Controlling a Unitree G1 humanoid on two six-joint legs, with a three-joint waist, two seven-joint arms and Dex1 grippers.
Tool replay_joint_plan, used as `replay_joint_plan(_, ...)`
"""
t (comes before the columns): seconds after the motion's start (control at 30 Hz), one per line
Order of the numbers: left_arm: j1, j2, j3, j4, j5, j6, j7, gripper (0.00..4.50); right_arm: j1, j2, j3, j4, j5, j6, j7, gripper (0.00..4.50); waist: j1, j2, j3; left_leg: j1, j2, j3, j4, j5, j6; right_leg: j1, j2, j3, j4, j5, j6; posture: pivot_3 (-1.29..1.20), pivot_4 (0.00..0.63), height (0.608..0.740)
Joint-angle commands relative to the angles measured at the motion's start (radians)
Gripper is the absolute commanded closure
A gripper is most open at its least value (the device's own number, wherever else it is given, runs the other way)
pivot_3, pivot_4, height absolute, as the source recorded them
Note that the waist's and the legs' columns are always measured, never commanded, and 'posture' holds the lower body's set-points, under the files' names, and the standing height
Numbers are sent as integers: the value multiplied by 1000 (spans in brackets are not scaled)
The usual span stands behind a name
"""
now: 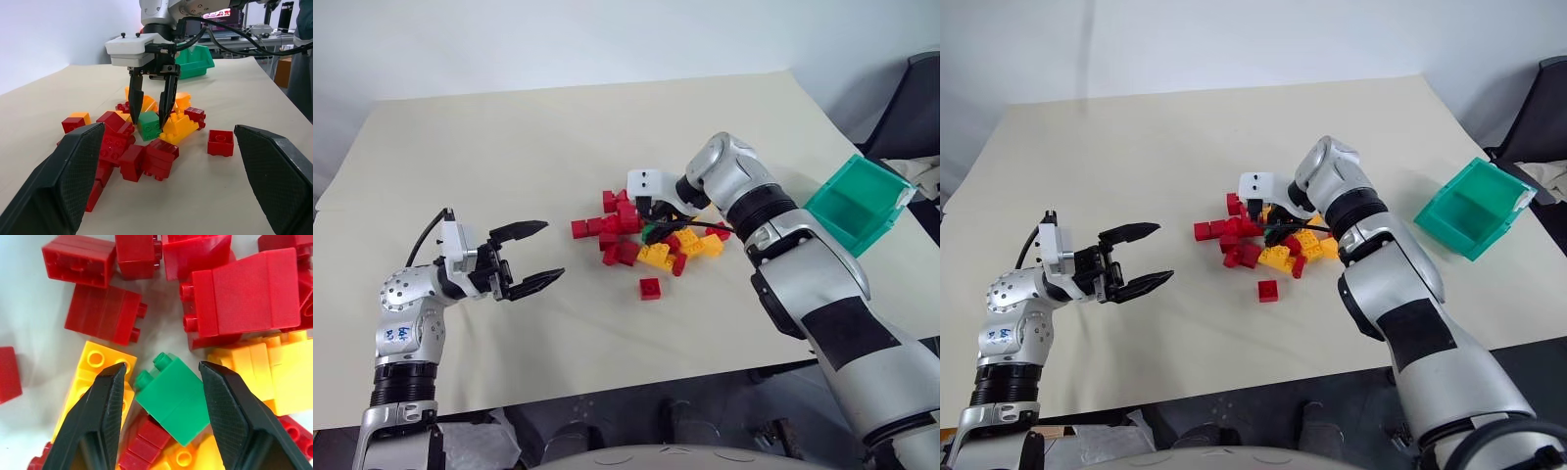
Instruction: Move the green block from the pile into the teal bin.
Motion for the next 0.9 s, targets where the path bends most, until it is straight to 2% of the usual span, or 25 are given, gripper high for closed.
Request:
replay_joint_plan(0.03,-11,9,15,-25,-17,-18,2,0,3,-11,11,-13,-22,10,-11,2047,1,0,0,0,0,0,0,0,0,0,0,0,0,0,0,0,150,740)
replay_joint_plan(0.3,-1,15,21,-30,-20,-20,3,0,10,-27,12,-77,-21,62,15,2047,6,0,0,0,0,0,1,0,0,0,0,0,0,0,0,0,150,740)
replay_joint_plan(0.5,11,11,22,-38,-21,-22,9,0,40,-58,-8,-266,-5,262,41,84,4,0,0,0,0,0,1,0,0,0,0,0,0,0,0,0,150,740)
replay_joint_plan(0.7,19,8,21,-45,-24,-20,12,0,66,-66,-9,-454,0,647,18,33,5,0,0,0,1,0,1,0,0,0,0,0,0,0,0,0,150,740)
replay_joint_plan(0.9,10,5,15,-36,-23,-22,8,0,115,-67,14,-576,44,873,-1,33,7,0,0,0,0,0,1,0,0,0,0,0,0,0,0,0,150,740)
